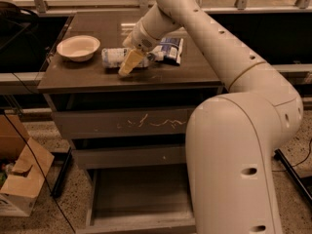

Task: Place blue plastic bottle into bottom drawer

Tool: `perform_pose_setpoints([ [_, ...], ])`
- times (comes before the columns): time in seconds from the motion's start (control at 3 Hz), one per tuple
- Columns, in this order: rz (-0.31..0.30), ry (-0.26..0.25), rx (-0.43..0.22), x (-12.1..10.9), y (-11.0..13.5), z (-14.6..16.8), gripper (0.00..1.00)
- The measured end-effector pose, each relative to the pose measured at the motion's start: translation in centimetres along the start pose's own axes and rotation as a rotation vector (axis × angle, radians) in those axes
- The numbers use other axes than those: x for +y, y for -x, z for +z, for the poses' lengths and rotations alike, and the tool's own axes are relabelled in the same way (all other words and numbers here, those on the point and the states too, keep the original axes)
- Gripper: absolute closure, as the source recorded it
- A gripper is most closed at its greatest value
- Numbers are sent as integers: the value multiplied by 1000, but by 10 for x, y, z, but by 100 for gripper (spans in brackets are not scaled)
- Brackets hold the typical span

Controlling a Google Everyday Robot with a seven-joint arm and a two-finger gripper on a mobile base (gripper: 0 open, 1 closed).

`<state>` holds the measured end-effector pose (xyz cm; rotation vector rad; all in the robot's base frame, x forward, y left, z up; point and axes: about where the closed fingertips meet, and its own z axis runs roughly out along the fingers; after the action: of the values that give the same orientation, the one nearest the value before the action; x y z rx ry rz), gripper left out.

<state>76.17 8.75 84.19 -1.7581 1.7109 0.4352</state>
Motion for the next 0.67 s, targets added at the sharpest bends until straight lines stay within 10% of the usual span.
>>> perform_pose_setpoints([
  [0.67,1,10,30,15,-16,-4,75],
])
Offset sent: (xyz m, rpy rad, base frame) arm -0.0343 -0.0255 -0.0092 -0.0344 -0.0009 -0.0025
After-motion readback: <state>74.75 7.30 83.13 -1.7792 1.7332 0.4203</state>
